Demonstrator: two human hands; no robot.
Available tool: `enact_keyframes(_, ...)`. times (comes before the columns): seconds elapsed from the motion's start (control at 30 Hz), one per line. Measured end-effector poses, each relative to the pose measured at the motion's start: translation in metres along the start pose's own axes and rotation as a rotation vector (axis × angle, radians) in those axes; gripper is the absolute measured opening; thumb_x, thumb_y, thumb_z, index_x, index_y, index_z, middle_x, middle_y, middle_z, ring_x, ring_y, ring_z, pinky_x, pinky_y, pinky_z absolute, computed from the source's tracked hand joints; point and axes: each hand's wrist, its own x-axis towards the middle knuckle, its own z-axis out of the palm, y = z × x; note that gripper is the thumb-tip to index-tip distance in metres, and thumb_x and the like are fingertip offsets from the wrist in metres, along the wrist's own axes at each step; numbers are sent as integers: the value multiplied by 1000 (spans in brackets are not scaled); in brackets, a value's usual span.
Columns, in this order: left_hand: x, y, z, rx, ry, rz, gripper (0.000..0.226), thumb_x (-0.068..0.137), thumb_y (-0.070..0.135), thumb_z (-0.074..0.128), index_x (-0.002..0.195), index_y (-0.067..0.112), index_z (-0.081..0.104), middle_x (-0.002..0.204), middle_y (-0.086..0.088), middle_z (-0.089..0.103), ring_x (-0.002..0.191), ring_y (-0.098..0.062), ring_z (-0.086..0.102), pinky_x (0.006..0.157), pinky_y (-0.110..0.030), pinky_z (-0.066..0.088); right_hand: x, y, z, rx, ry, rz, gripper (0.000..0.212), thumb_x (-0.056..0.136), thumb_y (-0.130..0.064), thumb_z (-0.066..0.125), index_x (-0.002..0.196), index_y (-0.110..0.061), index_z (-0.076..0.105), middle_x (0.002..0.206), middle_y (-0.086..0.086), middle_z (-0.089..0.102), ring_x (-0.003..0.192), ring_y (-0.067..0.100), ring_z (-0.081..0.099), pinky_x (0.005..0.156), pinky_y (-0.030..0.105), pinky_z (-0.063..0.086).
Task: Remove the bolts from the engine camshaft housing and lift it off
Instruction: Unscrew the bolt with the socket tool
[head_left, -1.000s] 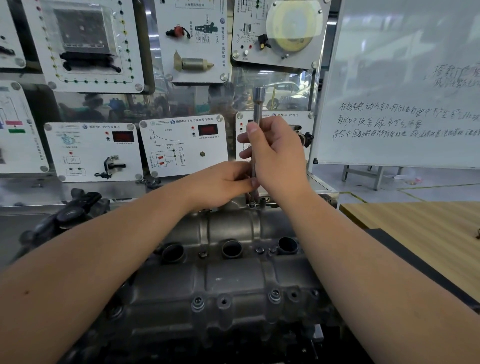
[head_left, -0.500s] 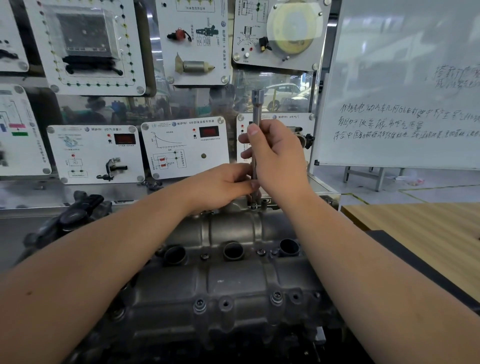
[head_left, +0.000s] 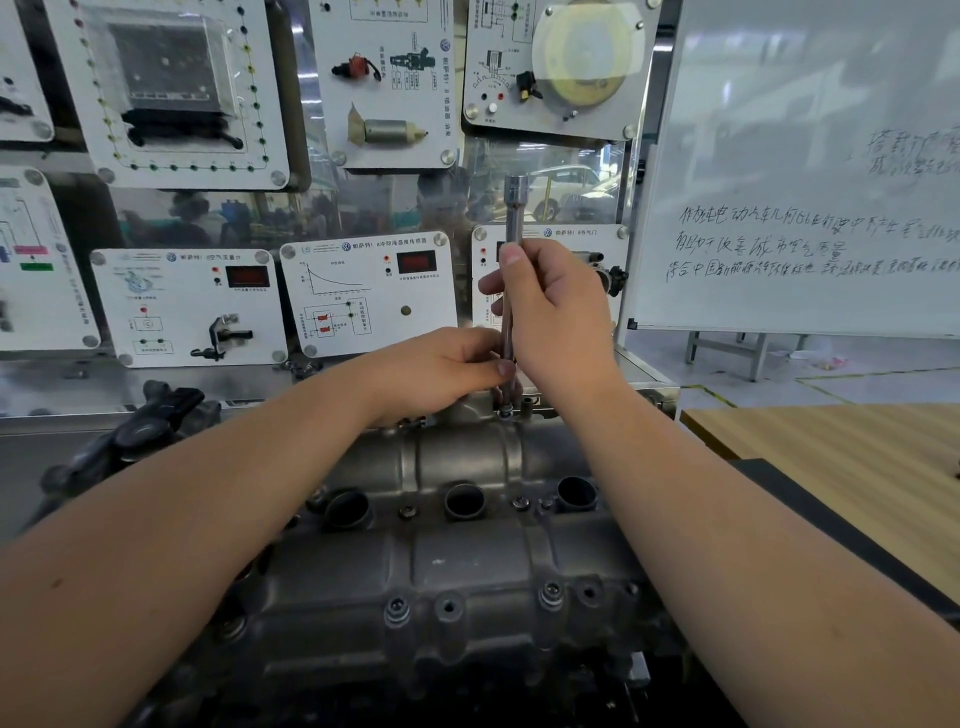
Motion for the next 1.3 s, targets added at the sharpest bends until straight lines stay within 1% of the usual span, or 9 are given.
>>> enact_keyframes(0.17, -1, 3, 0, 33, -15, 23, 29, 103, 33, 57, 119, 11, 65, 113, -6, 73, 111, -26, 65, 103, -50, 46, -1, 2, 2, 34, -30, 23, 11, 101, -35, 57, 107, -27, 58, 81, -9, 73, 69, -1, 65, 70, 22, 53)
enact_keyframes(0.23, 0, 4, 0, 63, -14, 31, 30, 101, 39, 58, 115, 13, 65, 108, 0, 73, 107, -23, 66, 101, -50, 47, 0, 3, 1, 40, -18, 17, 5, 100, -34, 59, 101, -29, 58, 78, -9, 73, 66, -1, 65, 64, 16, 50)
enact_keyframes(0.33, 0, 1, 1, 36, -7, 21, 26, 102, 36, 58, 117, 16, 66, 110, 2, 74, 110, -20, 66, 103, -50, 47, 0, 0, 0, 5, -9, 7, 17, 103, -30, 53, 88, -29, 60, 76, -9, 72, 62, 1, 63, 58, 14, 47)
enact_keyframes(0.5, 0, -1, 0, -5, -13, 5, 25, 104, 31, 55, 122, 17, 66, 117, -2, 73, 117, -20, 65, 108, -49, 45, 1, -1, 2, 11, -28, 33, 24, 105, -29, 48, 91, -18, 64, 78, -6, 71, 63, 5, 62, 63, 26, 50)
enact_keyframes(0.67, 1, 2, 1, 11, -4, 7, 26, 102, 33, 60, 117, 14, 67, 111, -2, 74, 111, -21, 65, 105, -47, 46, -1, 1, 2, 70, -29, 41, 8, 99, -33, 60, 99, -27, 56, 78, -6, 73, 66, 6, 66, 66, 27, 53)
enact_keyframes(0.87, 0, -1, 0, -30, -1, -14, 24, 103, 30, 59, 123, 19, 66, 116, -1, 73, 117, -21, 64, 109, -48, 44, -1, -2, 2, 21, -29, 10, 17, 103, -28, 51, 89, -30, 60, 78, -10, 72, 62, 3, 63, 59, 15, 49)
enact_keyframes(1.1, -1, 2, 1, 38, 23, -10, 21, 102, 30, 60, 116, 17, 69, 108, 1, 74, 108, -19, 66, 104, -46, 46, -2, -1, 2, 36, -66, 0, 5, 101, -35, 57, 96, -35, 55, 78, -8, 74, 64, 8, 67, 64, 30, 56)
enact_keyframes(1.17, -1, 4, 1, 39, 22, -7, 21, 101, 32, 61, 116, 18, 68, 107, 3, 74, 106, -16, 67, 103, -45, 47, -2, 1, 2, 20, -49, -14, 12, 100, -35, 59, 91, -37, 51, 78, -10, 74, 63, 7, 68, 61, 29, 55)
enact_keyframes(1.3, -2, 3, 0, -23, 22, -31, 24, 102, 31, 59, 120, 18, 66, 112, -1, 75, 114, -36, 63, 105, -57, 45, 0, 0, 2, 16, -3, -2, 17, 103, -31, 52, 87, -33, 58, 77, -14, 71, 62, 2, 65, 58, 15, 49)
